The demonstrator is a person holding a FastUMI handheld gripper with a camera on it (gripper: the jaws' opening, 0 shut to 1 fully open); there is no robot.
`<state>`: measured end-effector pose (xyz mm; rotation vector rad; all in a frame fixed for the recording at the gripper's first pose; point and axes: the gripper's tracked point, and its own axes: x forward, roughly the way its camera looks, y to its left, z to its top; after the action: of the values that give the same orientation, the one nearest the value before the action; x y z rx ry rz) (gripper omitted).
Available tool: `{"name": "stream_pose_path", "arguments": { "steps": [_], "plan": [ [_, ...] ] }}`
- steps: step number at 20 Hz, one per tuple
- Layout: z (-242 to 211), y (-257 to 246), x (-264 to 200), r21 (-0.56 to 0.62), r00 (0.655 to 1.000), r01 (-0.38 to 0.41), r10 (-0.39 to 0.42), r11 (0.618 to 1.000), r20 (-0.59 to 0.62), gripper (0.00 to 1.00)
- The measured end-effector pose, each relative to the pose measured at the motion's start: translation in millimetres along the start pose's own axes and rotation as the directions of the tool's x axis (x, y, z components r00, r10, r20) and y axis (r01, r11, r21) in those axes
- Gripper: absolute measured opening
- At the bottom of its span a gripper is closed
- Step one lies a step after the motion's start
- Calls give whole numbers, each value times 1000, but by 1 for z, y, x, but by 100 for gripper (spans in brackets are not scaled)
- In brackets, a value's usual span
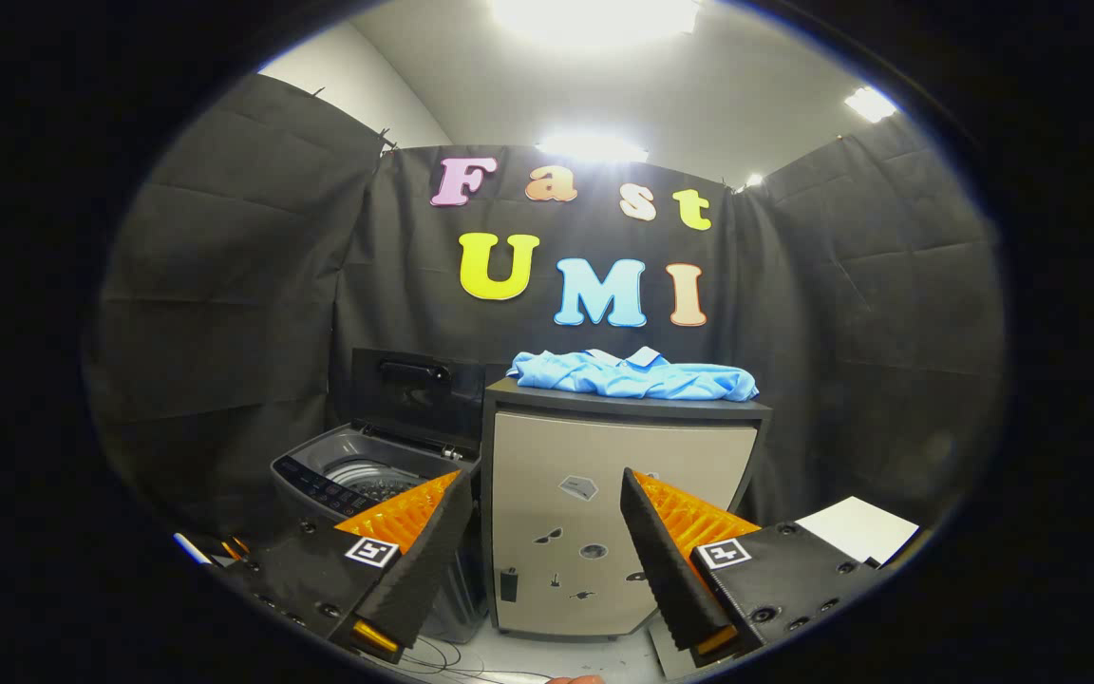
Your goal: Put the clothes into the washing machine and then close the washing machine lid.
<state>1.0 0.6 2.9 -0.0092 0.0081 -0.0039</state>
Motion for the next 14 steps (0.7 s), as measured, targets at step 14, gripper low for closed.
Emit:
{"name": "stream_pose_path", "arguments": {
  "steps": [14],
  "plan": [
    [16, 2, 11, -15, 1000, -14, 14, 1000, -11, 98]
  ]
}}
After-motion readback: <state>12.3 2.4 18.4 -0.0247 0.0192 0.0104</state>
